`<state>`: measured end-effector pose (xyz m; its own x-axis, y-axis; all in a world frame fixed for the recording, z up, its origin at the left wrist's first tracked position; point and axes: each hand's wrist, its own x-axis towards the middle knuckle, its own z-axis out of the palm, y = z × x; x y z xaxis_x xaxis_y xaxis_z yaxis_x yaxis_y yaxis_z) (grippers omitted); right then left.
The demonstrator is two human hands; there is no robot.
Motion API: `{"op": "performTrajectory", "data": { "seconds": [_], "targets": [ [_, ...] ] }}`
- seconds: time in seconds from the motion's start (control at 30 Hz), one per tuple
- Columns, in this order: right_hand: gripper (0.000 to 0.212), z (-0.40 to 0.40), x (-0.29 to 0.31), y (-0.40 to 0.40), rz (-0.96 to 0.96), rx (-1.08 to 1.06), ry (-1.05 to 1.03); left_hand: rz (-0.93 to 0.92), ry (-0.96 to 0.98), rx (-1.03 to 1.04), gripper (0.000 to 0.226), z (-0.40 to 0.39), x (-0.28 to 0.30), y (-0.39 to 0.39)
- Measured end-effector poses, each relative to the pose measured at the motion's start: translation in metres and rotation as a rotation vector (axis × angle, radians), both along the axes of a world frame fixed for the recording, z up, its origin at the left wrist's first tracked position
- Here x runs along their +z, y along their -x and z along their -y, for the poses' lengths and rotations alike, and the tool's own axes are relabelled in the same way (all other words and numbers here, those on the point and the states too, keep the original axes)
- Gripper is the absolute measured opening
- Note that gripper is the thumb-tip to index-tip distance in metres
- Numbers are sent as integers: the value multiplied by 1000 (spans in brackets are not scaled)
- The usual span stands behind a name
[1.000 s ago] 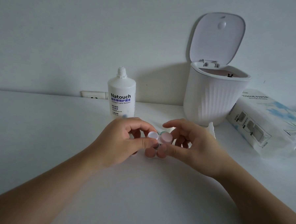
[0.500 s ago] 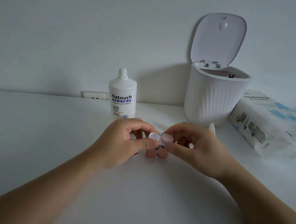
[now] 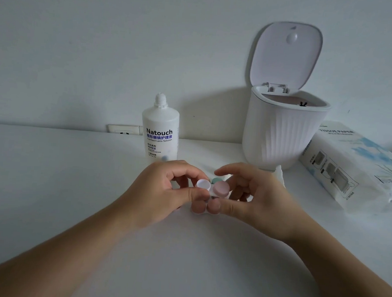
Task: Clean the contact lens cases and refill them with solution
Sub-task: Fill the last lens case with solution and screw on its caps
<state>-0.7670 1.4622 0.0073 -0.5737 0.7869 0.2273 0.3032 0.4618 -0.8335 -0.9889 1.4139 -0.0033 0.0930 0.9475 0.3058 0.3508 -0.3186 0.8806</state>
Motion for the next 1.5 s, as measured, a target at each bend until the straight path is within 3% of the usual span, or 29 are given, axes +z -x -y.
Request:
{"op": "performTrajectory", "data": {
  "seconds": [0.17, 0.23, 0.37, 0.53, 0.87, 0.93, 1.07, 1.2, 1.5],
  "targets": [
    [16, -1, 0, 0, -43, 9, -21, 11, 7, 12, 25, 1, 1, 1],
    [19, -1, -2, 2, -79, -4, -2, 5, 8, 6, 26, 1, 1, 0],
    [49, -1, -1, 1, -67, 17, 31, 5, 11, 14, 27, 1, 2, 0],
    [11, -3, -4, 1, -101, 76, -1, 20, 34, 16, 28, 2, 3, 0],
    [8, -6, -5, 0, -62, 83, -73, -31, 7, 21, 25, 4, 6, 2],
    [12, -7, -5, 0, -48, 82, -72, -119, -34, 6, 24, 3, 7, 4],
    [17, -8, -5, -3, -57, 61, -76, -419, -108, 45, 47, 4, 8, 16],
    [23, -9, -4, -4, -40, 43, -74, -614, -27, 60, 59, 8, 8, 27],
    [22, -10, -5, -6, -50, 63, -36, -756, 191, 63, 48, 9, 9, 33]
  ]
}}
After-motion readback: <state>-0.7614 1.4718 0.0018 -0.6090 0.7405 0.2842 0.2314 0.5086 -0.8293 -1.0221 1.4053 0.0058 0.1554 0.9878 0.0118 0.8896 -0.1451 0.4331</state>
